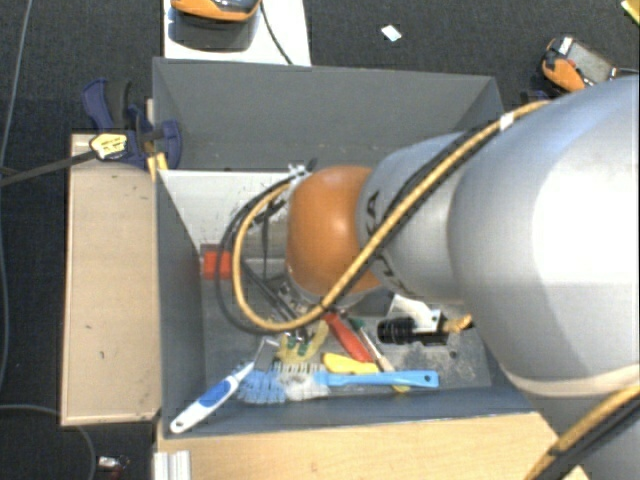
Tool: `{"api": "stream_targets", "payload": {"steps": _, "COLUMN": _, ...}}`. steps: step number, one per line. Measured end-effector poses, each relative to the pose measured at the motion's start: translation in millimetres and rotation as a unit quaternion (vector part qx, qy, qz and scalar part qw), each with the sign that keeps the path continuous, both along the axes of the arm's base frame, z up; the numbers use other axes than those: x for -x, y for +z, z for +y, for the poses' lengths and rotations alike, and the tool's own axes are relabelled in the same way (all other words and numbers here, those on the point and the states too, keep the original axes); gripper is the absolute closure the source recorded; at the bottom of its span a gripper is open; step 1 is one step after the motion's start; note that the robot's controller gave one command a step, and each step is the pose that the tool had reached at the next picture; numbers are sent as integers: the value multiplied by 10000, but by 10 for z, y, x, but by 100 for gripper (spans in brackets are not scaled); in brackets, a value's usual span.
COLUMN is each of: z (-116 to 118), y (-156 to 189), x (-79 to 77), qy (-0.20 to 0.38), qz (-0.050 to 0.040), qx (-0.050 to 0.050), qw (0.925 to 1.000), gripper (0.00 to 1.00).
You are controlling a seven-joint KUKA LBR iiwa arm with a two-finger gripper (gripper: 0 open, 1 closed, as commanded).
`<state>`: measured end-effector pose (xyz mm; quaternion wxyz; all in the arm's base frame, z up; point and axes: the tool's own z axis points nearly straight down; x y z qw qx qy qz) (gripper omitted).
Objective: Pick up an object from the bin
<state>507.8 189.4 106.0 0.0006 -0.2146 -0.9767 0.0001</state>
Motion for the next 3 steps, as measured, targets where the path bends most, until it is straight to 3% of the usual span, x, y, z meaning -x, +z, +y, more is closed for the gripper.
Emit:
{"api": "stream_targets", "payload": {"steps": 1, "z": -22, "y": -142, "x": 8, "qy": 227, "qz": -55, "qx": -8, "qw": 9997, "gripper": 0}}
{"api": "stream_targets", "payload": {"steps": 2, "z": -431, "y": -134, "x": 73, "qy": -680, "qz": -27, "qx": -4, "qw": 9977, "gripper": 100}}
{"api": "stream_targets", "payload": {"steps": 3, "z": -431, "y": -134, "x": 73, "qy": -692, "qz": -28, "qx": -5, "qw": 9976, "gripper": 100}}
